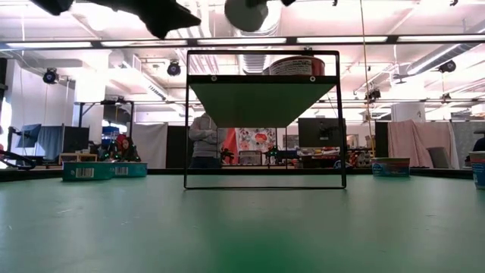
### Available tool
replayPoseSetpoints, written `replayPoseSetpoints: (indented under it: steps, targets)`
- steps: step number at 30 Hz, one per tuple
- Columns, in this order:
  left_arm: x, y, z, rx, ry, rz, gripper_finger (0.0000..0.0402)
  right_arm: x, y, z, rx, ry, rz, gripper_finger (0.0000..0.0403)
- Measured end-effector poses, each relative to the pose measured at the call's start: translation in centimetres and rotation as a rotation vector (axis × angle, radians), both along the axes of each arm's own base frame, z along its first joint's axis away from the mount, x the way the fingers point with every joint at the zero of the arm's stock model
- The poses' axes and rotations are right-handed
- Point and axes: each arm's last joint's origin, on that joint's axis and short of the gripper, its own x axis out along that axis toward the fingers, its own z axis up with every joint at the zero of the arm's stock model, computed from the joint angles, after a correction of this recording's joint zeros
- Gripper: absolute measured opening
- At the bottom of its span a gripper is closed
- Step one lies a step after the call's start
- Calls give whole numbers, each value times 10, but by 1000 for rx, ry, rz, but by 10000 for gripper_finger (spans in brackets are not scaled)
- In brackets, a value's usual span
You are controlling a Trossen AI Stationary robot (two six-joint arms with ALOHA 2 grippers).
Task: Stack canned seafood by type on shelf
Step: Stack the blue tuna can on top of the blue tuna can on the shelf
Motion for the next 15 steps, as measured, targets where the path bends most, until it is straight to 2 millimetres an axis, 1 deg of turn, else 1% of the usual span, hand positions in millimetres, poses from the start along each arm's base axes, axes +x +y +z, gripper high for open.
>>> replayPoseSetpoints:
  steps: [3,6,9,13,15]
  targets:
    - [-10,1,4,-57,-26,-8,244,8,-15,-3,69,69,9,115]
    - [-20,2,9,-103,-61,-6,244,19,-23,-4,84,115,-7,93]
    - [-30,4,16,-140,-118,19,244,32,-27,-6,86,165,-24,67]
    - [-41,5,21,-156,-133,18,244,48,-28,-13,111,243,-61,16]
    - [-46,6,22,-160,-122,19,244,51,-28,-14,116,277,-106,11]
